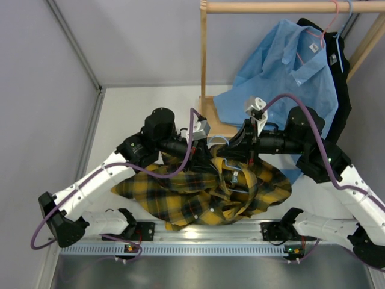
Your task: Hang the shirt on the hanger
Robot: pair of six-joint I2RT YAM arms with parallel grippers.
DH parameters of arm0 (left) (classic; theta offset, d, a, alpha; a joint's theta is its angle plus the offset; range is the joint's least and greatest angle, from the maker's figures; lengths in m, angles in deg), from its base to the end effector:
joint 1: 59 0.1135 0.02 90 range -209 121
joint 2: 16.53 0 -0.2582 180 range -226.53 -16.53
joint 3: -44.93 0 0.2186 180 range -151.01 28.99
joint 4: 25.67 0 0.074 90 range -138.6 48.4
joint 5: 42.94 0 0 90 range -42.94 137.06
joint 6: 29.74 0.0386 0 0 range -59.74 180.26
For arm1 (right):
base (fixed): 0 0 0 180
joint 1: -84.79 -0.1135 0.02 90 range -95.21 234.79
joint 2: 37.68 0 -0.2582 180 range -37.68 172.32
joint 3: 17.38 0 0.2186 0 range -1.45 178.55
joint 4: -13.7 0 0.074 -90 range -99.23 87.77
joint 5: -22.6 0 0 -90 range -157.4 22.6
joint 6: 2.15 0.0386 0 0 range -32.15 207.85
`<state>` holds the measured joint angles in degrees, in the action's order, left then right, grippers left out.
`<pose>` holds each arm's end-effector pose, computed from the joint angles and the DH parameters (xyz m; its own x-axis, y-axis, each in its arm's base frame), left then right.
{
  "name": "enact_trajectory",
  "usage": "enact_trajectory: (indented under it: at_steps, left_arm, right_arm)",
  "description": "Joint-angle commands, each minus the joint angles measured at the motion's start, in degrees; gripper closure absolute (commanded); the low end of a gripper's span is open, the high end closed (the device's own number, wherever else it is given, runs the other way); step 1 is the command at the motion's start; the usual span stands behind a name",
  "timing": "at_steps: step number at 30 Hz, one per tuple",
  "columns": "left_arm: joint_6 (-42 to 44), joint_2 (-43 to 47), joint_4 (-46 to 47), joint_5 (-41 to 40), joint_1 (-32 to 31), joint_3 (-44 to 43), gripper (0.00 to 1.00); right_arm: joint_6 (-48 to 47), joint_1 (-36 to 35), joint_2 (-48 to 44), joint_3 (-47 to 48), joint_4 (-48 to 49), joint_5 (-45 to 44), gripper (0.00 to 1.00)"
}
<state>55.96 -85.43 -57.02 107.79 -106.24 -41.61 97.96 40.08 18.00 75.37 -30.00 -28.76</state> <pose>0.1284 -0.1885 0.3986 -0.2305 0.1953 -0.9533 0.9196 -0.2764 -0.2790 0.0913 0.1243 0.4465 -0.2546 -0.0591 -0.9652 -0.9605 0.1312 0.2453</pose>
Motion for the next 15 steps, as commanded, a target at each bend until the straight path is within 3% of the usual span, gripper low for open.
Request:
enact_trajectory:
  at_steps: [1,5,6,7,8,11,12,14,15]
  left_arm:
    - [1.74,0.44,3.74,2.03,-0.22,-1.11,1.0]
    - [2.71,0.26,1.71,-0.34,-0.22,-2.16,0.99]
    - [3.15,0.26,0.49,-3.48,-0.22,-2.51,0.83]
    - [3.15,0.87,-0.13,-6.21,-0.13,-2.95,0.54]
    - [2.98,1.49,-0.57,-9.8,-0.22,-2.96,0.02]
    - [2.54,5.08,-1.45,-28.5,-0.22,-2.7,0.02]
    - [2.19,7.79,-1.37,-40.57,-0.22,-2.34,0.02]
    - [1.4,10.97,-0.76,-50.75,-0.22,-0.33,0.02]
    - [1.22,12.72,-0.14,-59.85,-0.22,0.73,0.02]
  right_arm:
    - [-0.35,0.32,-1.71,-0.79,5.09,3.21,1.0]
    - [-0.88,0.32,-2.5,-0.79,5.09,2.59,1.0]
    - [-1.05,0.32,-3.03,-0.79,5.09,2.15,1.0]
    - [-1.06,0.32,-3.3,-0.79,5.09,-0.11,1.0]
    - [-1.23,0.32,-3.73,-0.79,5.01,-1.7,1.0]
    - [-2.89,0.32,-5.84,-1.67,3.96,-8.99,1.0]
    - [-3.08,0.41,-6.72,-1.76,3.25,-13.19,1.0]
    - [-2.99,0.32,-7.69,-1.67,1.85,-17.52,1.0]
    - [-2.73,0.32,-8.48,-1.23,1.58,-19.45,1.0]
